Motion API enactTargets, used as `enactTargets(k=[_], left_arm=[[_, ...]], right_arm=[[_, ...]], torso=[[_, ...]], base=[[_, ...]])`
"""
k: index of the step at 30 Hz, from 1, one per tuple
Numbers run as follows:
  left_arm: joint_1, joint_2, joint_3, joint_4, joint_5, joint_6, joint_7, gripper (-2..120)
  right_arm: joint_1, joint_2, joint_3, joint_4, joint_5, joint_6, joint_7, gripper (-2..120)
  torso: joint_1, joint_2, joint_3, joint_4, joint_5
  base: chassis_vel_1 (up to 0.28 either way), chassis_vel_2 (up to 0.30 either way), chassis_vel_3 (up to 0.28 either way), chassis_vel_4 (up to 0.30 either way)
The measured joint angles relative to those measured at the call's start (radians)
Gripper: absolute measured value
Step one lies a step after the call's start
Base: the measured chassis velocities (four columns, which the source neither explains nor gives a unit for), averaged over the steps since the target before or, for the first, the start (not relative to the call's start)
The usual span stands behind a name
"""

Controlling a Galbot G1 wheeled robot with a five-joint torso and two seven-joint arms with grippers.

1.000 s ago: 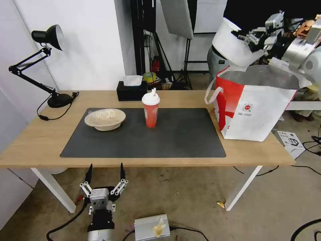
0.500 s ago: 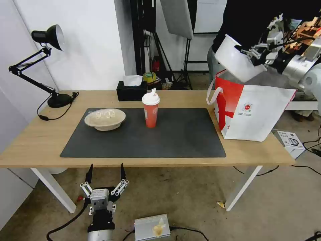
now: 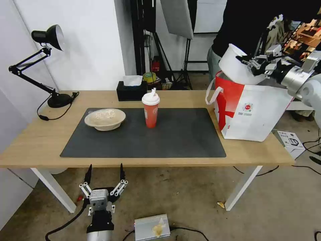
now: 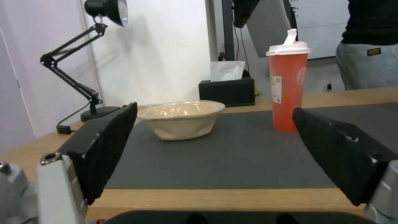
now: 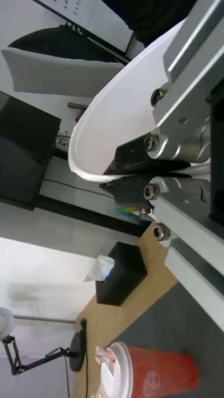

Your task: Pick up the trash from the table and place it into the takeout bag.

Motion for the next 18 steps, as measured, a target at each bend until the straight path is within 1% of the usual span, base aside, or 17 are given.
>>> enactTargets(k=[18], left_arm=[[0.003, -0.003, 0.001, 0.004, 0.002, -0.001, 0.000, 100]], right_arm=[[-0.091, 0.038, 0.037, 0.037, 0.001, 0.000, 0.026, 0]], torso=[[0.000, 0.000, 0.000, 0.0000, 0.0000]], base=[[0.000, 0.000, 0.000, 0.000]])
